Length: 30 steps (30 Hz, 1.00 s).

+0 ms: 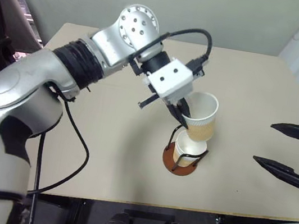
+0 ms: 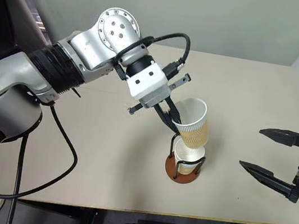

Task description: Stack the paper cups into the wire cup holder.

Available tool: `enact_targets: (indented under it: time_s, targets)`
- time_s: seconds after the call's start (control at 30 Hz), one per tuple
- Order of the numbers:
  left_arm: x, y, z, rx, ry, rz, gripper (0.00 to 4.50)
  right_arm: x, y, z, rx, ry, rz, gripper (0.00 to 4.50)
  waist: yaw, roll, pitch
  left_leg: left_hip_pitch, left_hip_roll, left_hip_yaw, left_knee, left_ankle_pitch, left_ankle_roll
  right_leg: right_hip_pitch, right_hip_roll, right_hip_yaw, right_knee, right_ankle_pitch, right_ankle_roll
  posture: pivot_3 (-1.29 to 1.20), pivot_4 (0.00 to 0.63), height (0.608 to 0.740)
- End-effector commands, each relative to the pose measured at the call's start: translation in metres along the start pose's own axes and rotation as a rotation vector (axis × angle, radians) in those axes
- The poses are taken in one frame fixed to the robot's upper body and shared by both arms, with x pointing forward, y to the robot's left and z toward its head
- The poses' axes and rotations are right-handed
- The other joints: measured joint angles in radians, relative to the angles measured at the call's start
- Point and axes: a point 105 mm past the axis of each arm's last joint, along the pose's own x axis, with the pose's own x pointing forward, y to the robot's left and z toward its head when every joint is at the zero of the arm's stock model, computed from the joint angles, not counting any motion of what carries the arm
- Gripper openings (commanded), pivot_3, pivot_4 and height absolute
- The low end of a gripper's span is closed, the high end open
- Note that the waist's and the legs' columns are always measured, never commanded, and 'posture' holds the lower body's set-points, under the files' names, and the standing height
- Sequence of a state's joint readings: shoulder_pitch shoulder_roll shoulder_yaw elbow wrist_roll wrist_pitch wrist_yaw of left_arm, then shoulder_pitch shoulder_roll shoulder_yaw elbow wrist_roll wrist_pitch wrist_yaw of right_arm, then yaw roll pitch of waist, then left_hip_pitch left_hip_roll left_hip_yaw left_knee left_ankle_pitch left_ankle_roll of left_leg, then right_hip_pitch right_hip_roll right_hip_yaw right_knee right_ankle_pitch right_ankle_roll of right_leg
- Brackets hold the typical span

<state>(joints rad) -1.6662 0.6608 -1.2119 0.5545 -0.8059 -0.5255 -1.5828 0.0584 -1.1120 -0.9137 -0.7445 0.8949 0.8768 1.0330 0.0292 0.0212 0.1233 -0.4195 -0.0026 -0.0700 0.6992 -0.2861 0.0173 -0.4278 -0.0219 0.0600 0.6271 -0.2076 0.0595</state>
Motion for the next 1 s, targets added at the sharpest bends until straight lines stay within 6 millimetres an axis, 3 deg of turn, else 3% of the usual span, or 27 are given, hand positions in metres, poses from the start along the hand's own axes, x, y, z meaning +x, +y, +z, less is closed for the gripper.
enact_targets:
  time_s: [0.03, 0.2, 0.53, 0.63, 0.73, 0.87, 0.93, 1.0]
  targets:
    - [0.0, 0.001, 0.002, 0.045, 0.031, -0.048, 0.06, -0.006, 0.001, 0.007, -0.031, -0.016, -0.034, 4.1, 0.003, 0.0, 0.0, 0.0, 0.0, 0.0, 0.0, 0.0, 0.0, 0.0, 0.0, 0.0, 0.0, 0.0, 0.0, 0.0, 0.15, 0.74]
    - [0.005, -0.003, -0.004, 0.043, 0.052, -0.083, 0.06, -0.008, 0.001, 0.007, -0.026, -0.012, -0.045, 4.1, 0.003, 0.0, 0.0, 0.0, 0.0, 0.0, 0.0, 0.001, -0.002, 0.0, 0.0, 0.0, 0.0, 0.0, 0.001, 0.0, 0.15, 0.74]
    - [0.006, 0.004, -0.007, 0.009, 0.028, -0.029, 3.51, -0.003, -0.001, 0.004, -0.02, -0.018, -0.022, 4.1, 0.004, 0.0, 0.0, 0.0, 0.0, 0.0, 0.0, 0.001, -0.002, 0.0, 0.0, 0.0, 0.0, 0.0, 0.001, 0.0, 0.15, 0.74]
    - [0.001, -0.002, -0.007, -0.015, 0.026, -0.019, 4.46, 0.003, -0.003, 0.002, -0.025, -0.019, 0.009, 4.1, 0.003, 0.0, 0.0, 0.0, 0.0, 0.0, 0.0, 0.001, -0.003, 0.0, 0.0, 0.0, 0.0, 0.0, 0.001, 0.0, 0.15, 0.74]
    - [-0.006, -0.001, -0.012, -0.015, 0.053, 0.018, 4.46, 0.007, -0.006, 0.002, -0.035, -0.024, 0.033, 4.1, 0.002, 0.0, 0.0, 0.0, 0.0, 0.0, 0.0, 0.002, -0.003, 0.0, 0.0, 0.0, 0.0, 0.0, 0.001, 0.0, 0.15, 0.74]
    - [-0.041, -0.004, -0.024, -0.156, 0.07, 0.193, 4.46, 0.008, -0.014, -0.003, -0.031, -0.022, 0.057, 4.1, 0.002, 0.0, 0.0, 0.0, 0.0, 0.0, 0.001, 0.002, -0.003, 0.0, 0.0, 0.0, 0.0, 0.0, 0.001, 0.0, 0.15, 0.74]
    - [-0.059, -0.018, -0.031, -0.268, 0.051, 0.283, 4.46, 0.008, -0.02, -0.01, -0.016, -0.015, 0.051, 4.1, -0.001, 0.001, -0.001, 0.0, 0.0, 0.0, 0.0, 0.002, -0.004, 0.0, 0.001, 0.0, 0.0, 0.0, 0.001, 0.0, 0.15, 0.74]
    - [-0.079, -0.054, -0.042, -0.478, -0.018, 0.4, 4.46, 0.007, -0.028, -0.016, 0.022, -0.039, 0.031, 4.1, -0.014, 0.004, -0.002, 0.001, 0.0, 0.0, 0.0, 0.002, -0.004, 0.0, 0.001, 0.0, 0.0, 0.0, 0.002, 0.0, 0.15, 0.74]
